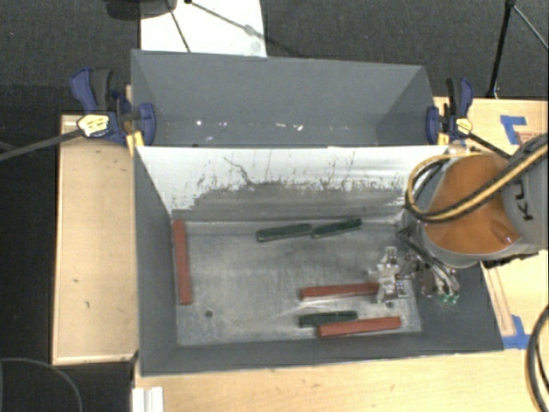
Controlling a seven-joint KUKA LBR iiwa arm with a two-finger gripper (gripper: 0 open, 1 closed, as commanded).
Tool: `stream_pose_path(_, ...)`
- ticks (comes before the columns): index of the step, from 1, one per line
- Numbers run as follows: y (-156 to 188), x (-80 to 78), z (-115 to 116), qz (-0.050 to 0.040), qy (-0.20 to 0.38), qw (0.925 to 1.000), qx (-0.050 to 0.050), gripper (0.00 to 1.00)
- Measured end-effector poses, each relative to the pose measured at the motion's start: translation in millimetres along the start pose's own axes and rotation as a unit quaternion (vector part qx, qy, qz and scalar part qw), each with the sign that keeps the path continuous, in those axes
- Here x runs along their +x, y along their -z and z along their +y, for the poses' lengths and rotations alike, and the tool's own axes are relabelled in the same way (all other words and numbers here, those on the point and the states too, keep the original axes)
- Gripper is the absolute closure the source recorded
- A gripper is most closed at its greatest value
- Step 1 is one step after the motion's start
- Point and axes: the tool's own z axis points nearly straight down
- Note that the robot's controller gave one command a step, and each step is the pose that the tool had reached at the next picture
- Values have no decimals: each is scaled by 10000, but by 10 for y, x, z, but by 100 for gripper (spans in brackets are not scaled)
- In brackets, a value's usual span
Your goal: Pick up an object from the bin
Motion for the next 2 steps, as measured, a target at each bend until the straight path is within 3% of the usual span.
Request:
stream_pose_path(1, 0, 0, 0, 0, 5, 10000, 0, 100)
stream_pose_path(2, 1823, 124, 273, -12, 82, 10000, -2, 100)
